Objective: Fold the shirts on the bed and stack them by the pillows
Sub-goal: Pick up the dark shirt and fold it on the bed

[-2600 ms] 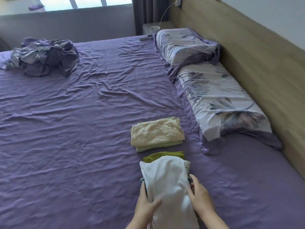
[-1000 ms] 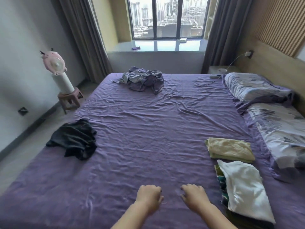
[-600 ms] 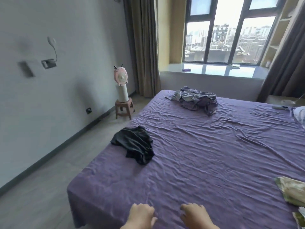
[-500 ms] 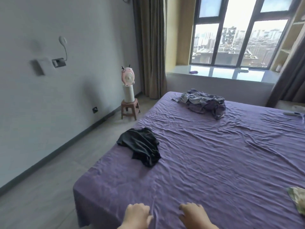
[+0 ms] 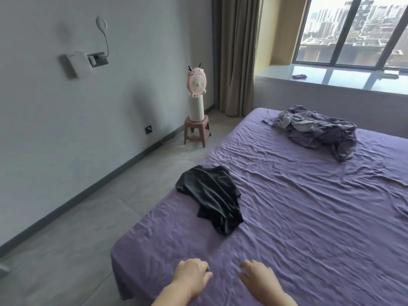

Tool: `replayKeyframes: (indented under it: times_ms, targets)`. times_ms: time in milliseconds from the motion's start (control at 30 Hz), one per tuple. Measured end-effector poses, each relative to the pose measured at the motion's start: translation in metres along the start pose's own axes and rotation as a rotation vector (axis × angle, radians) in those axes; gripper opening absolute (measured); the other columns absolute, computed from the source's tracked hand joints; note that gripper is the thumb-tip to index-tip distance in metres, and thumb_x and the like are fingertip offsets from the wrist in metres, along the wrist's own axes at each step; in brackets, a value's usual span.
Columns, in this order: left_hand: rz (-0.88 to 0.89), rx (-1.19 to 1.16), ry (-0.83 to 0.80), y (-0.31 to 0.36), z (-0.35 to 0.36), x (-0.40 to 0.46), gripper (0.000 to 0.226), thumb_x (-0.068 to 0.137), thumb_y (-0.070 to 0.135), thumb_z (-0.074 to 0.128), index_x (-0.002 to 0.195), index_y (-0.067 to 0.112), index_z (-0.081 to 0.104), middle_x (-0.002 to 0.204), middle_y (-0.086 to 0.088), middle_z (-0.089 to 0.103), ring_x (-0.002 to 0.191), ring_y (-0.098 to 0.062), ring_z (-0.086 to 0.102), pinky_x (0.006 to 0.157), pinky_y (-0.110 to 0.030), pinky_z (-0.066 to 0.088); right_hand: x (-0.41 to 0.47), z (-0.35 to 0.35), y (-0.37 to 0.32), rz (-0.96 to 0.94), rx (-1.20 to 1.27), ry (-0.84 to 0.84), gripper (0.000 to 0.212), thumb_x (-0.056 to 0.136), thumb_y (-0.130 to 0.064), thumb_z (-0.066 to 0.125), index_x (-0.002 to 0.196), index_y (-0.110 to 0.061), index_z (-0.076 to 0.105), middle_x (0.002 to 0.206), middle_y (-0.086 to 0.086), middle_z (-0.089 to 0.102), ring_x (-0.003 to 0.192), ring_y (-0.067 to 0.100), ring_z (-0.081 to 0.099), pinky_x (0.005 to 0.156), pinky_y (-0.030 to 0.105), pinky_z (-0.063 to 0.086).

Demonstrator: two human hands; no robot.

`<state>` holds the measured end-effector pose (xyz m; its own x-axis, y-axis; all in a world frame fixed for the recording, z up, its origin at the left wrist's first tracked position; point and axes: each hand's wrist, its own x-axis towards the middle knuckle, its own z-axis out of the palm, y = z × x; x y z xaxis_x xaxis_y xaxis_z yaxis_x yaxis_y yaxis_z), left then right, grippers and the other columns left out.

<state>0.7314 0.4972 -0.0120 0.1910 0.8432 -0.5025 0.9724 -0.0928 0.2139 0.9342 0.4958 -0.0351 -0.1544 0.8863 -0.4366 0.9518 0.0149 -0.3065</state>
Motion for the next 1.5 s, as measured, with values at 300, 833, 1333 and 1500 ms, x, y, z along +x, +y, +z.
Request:
replayKeyframes:
  times_ms: [300, 833, 1333, 1500]
  targets:
    - [0.059, -0.056, -0.079, -0.031, -0.040, 0.121, 0.038, 0.091, 0.051, 0.043, 0.118, 0.030, 0.058, 0.123, 0.002, 0.055, 0.118, -0.020, 0.051, 0.098, -0.031, 0.038, 0.108, -0.029, -0.009, 0.153, 0.124, -0.048, 0.016, 0.090, -0.033, 0.041, 0.103, -0.031, 0.051, 0.097, -0.010, 0.048, 0.103, 0.016, 0.050, 0.091, 0.027, 0.041]
    - [0.644, 0.312, 0.126, -0.018, -0.041, 0.486, 0.044, 0.094, 0.020, 0.041, 0.138, 0.022, 0.037, 0.147, -0.001, 0.032, 0.141, -0.020, 0.018, 0.115, -0.040, 0.016, 0.360, 0.035, 0.028, 0.634, 0.355, 0.295, 0.076, 0.087, -0.045, 0.057, 0.145, -0.010, 0.024, 0.149, 0.006, 0.031, 0.132, 0.010, 0.040, 0.103, 0.016, 0.032]
    - [0.552, 0.138, 0.107, -0.012, -0.045, 0.554, 0.025, 0.096, 0.021, 0.047, 0.117, 0.025, 0.060, 0.122, 0.002, 0.057, 0.117, -0.021, 0.041, 0.092, -0.034, 0.041, 0.365, 0.060, 0.031, 0.734, 0.648, 0.493, 0.017, 0.087, -0.042, 0.059, 0.088, -0.031, 0.046, 0.101, -0.008, 0.066, 0.102, 0.012, 0.060, 0.074, 0.026, 0.042]
    - [0.655, 0.047, 0.029, 0.003, -0.017, 0.495, 0.025, 0.094, 0.031, 0.049, 0.115, 0.029, 0.063, 0.120, 0.005, 0.060, 0.113, -0.020, 0.044, 0.090, -0.032, 0.039, 0.316, 0.055, 0.036, 0.731, 0.716, 0.459, 0.018, 0.084, -0.035, 0.065, 0.084, -0.032, 0.048, 0.089, -0.008, 0.064, 0.096, 0.016, 0.062, 0.073, 0.027, 0.044]
